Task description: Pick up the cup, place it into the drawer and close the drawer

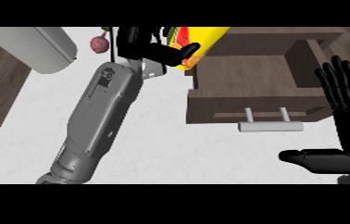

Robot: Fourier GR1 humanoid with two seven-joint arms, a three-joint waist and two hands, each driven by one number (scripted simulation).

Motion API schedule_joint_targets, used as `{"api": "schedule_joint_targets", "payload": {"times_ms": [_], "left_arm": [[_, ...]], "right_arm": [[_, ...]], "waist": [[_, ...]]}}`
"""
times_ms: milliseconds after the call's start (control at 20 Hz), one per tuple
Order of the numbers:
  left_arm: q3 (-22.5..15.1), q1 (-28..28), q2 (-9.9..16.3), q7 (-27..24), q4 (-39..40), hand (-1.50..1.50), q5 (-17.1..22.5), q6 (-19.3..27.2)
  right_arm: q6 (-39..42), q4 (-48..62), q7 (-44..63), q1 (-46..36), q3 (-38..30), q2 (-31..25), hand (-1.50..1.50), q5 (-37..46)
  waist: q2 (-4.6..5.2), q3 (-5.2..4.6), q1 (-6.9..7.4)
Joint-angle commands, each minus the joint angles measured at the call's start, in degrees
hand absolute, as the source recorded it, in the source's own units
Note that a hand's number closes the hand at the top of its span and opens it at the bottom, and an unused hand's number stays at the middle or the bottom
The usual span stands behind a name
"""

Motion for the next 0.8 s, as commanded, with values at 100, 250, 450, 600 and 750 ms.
{"api": "schedule_joint_targets", "payload": {"times_ms": [100,250,450,600,750], "left_arm": [[-5.2,-9.4,-0.1,0.6,11.2,1.5,5.3,7.6],[-5.2,-14.7,-0.1,5.5,12.9,1.5,7.2,9.2],[-11.2,-14.3,-0.1,1.2,19.1,1.5,12.8,11.8],[-15.3,-15.0,-0.1,-1.1,22.1,1.5,15.7,13.7],[-17.3,-19.3,-0.1,0.9,25.3,1.5,18.1,14.2]], "right_arm": [[-1.2,-3.0,3.3,-1.3,2.0,1.2,-1.5,0.4],[0.9,0.5,2.8,-3.5,-1.8,-2.1,-1.5,-2.1],[1.3,1.3,-1.2,-1.0,-0.1,-0.7,-1.5,0.3],[2.2,2.9,-1.2,-2.6,-1.6,-1.5,-1.5,-1.9],[1.4,0.7,-0.3,-1.2,0.2,-0.1,-1.5,-0.7]], "waist": [[0.27,-0.02,-1.22],[0.3,0.0,-0.95],[0.36,0.01,-1.38],[0.5,0.02,-1.97],[0.52,0.02,-2.23]]}}
